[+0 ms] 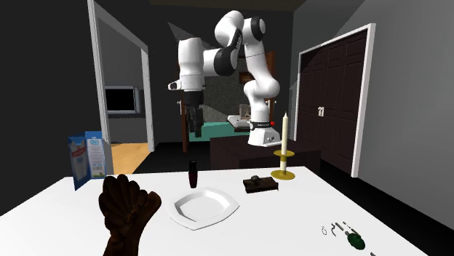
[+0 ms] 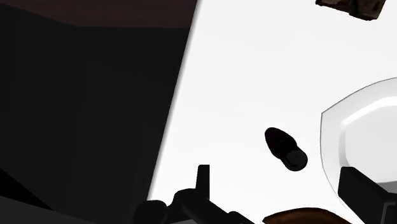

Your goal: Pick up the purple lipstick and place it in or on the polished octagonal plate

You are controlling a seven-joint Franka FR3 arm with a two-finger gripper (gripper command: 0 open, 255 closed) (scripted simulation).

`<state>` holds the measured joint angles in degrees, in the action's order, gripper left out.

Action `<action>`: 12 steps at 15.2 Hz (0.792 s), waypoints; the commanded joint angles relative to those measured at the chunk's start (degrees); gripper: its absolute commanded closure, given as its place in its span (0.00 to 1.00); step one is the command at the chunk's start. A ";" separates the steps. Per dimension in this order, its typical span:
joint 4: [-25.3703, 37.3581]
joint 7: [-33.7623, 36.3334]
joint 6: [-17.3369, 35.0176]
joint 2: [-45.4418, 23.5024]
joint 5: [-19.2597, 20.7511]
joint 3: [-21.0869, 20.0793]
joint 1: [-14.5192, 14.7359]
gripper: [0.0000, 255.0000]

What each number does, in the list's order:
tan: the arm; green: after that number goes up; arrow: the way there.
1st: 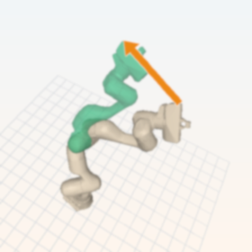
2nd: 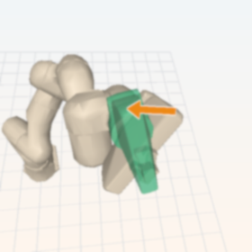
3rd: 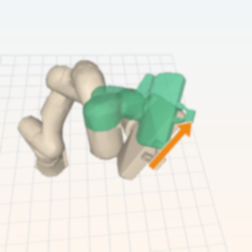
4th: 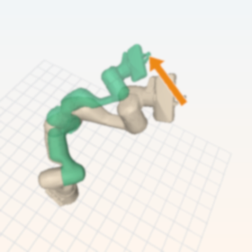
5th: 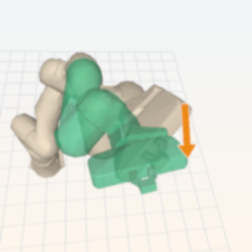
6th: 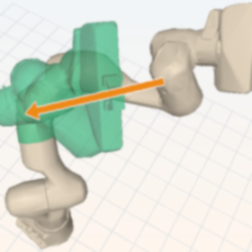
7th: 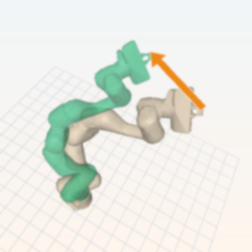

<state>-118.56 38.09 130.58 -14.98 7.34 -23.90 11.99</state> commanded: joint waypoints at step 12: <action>9.44 6.36 4.09 -14.94 6.63 2.49 5.44 0.00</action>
<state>-109.02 44.18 133.96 -29.29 13.63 -21.61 17.23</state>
